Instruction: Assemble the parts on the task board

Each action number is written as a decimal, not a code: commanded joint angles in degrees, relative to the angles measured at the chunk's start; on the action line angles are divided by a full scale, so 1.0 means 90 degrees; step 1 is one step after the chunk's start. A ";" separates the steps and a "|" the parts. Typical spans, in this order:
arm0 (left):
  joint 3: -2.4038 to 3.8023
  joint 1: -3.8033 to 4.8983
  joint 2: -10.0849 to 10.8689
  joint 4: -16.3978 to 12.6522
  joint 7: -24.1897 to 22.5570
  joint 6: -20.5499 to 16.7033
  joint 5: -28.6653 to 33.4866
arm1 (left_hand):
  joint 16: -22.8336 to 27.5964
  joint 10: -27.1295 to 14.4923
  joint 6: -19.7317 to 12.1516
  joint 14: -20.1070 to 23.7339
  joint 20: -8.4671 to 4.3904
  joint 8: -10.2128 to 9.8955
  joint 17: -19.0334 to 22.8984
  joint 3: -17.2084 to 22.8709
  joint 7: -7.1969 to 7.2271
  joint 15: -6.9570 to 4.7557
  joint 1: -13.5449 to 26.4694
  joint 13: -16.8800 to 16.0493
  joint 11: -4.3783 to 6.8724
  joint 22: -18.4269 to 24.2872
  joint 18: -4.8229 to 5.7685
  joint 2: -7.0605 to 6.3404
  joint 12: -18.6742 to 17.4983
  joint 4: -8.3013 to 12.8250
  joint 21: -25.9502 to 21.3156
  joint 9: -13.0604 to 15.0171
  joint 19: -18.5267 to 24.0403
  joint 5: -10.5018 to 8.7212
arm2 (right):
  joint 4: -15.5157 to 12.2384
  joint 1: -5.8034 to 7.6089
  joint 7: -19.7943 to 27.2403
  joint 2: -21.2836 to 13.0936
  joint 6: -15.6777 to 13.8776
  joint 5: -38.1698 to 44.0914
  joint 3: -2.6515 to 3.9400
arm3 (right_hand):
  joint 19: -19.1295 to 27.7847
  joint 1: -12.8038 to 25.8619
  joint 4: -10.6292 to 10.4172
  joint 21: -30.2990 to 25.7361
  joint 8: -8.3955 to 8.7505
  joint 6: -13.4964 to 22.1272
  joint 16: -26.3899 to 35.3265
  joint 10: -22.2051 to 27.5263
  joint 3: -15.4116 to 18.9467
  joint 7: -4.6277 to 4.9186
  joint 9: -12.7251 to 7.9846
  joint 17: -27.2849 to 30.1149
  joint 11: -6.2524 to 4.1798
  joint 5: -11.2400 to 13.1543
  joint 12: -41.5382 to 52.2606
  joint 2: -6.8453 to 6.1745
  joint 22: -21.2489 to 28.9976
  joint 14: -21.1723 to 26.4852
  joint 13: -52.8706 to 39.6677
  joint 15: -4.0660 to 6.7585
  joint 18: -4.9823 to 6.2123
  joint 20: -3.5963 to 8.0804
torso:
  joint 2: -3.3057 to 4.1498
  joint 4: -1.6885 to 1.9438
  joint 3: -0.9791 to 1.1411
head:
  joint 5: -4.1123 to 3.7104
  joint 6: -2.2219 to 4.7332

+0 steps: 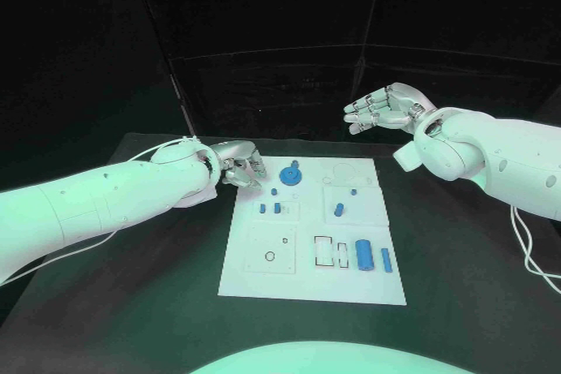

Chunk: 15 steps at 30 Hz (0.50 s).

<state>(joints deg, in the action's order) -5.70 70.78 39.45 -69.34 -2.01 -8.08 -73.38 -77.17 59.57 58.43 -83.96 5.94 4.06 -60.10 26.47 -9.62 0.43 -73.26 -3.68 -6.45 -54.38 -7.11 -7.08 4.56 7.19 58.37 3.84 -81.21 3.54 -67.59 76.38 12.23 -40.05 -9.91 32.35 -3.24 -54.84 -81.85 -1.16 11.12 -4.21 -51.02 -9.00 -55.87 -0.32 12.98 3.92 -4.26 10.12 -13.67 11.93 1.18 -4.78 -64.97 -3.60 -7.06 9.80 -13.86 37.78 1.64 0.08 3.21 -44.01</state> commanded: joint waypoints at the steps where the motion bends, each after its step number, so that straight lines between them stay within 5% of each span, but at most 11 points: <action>1: 0.0032 0.0039 0.0138 -0.0092 -0.0142 -0.0205 0.0600 | 0.0019 -0.0012 -0.0050 -0.0051 0.0035 -0.0026 -0.0010 -0.0015 -0.0008 0.0046 -0.0058 -0.0016 0.0012 -0.0002 -0.0018 0.0031 0.0008 -0.0010 -0.0033 -0.0002 0.0013 0.0034 | 0.0003 0.0012 -0.0081 -0.0048 -0.0293 0.0699 0.0004 | -0.0383 -0.0151 0.0150 0.0222 -0.0077 -0.0124 -0.0276 -0.0070 -0.0057 -0.0017 0.0017 -0.0095 -0.0108 0.0059 0.0088 0.0007 -0.0098 -0.0502 -0.0003 0.0170 0.0104 0.0183 | -0.0003 -0.0010 0.0000 | -0.0024 0.0017; 6: 0.0057 0.0078 0.0443 -0.0372 -0.0867 -0.0499 0.1636 | -0.0075 0.0400 0.0141 -0.0089 0.0017 0.0070 -0.0202 0.0177 -0.0030 0.0012 -0.0186 -0.0080 0.0054 -0.0054 -0.0011 0.0202 0.0258 -0.0009 0.0001 0.0036 -0.0011 0.0066 | -0.0143 -0.0059 -0.0584 -0.0206 -0.0510 0.2021 0.0003 | -0.1273 -0.0516 0.0569 0.1011 -0.0298 -0.0638 -0.1062 -0.0753 -0.0237 -0.0244 0.0074 -0.0464 -0.0376 0.0012 0.0361 -0.0066 -0.0516 -0.1656 -0.0048 0.0585 0.0081 0.0699 | 0.0003 0.0000 -0.0007 | -0.0074 0.0034; 10: 0.0058 0.0087 0.0679 -0.0708 -0.1662 -0.0734 0.3422 | -0.0104 0.0681 0.0297 -0.0095 -0.0016 0.0152 -0.0255 0.0266 0.0000 -0.0027 -0.0183 -0.0113 0.0117 0.0006 -0.0026 0.0216 0.0411 -0.0019 -0.0067 0.0060 0.0010 0.0086 | -0.0539 -0.0200 -0.1187 -0.0449 -0.0422 0.3502 0.0002 | -0.1657 -0.0451 0.0727 0.1906 -0.0383 -0.0994 -0.1916 -0.1209 -0.0344 -0.0440 0.0060 -0.0963 -0.0598 -0.0105 0.0426 -0.0081 -0.1077 -0.2365 -0.0055 0.0821 0.0054 0.1013 | 0.0009 0.0001 -0.0005 | -0.0202 0.0039; 15: 0.0048 0.0070 0.0863 -0.1053 -0.2416 -0.0474 0.5346 | 0.0310 0.0769 0.0341 0.0216 -0.0037 0.0184 0.0538 0.0351 0.0022 -0.0047 -0.0222 -0.0115 0.0141 0.0757 -0.0166 0.0277 0.0483 -0.0013 -0.0831 0.0056 0.0365 0.0082 | -0.1003 -0.0434 -0.1653 -0.0677 -0.0293 0.4874 0.0002 | -0.1484 -0.0179 0.0831 0.2817 -0.0238 -0.1132 -0.2900 -0.1395 -0.0606 -0.0495 -0.0007 -0.1646 -0.0663 -0.0020 0.0217 -0.0147 -0.1735 -0.2363 -0.0049 0.0901 0.0030 0.1100 | 0.0005 -0.0027 -0.0017 | -0.0320 0.0063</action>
<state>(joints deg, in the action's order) -5.26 71.43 47.01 -77.95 -15.22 -12.12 -43.47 -75.05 66.15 61.13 -82.50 5.65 5.46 -56.42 29.34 -9.41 0.02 -75.23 -4.70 -5.21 -48.57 -8.01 -5.12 8.60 7.03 51.94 4.32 -78.49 4.21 -75.62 72.74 2.65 -45.86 -12.66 61.94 -3.25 -68.69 -84.01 6.27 35.38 -6.62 -60.89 -33.88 -68.09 -5.35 8.50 3.93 -18.21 4.09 -14.16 14.27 -0.05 -19.61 -84.04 -4.07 0.74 9.80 -3.87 37.81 1.58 -0.01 0.80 -43.52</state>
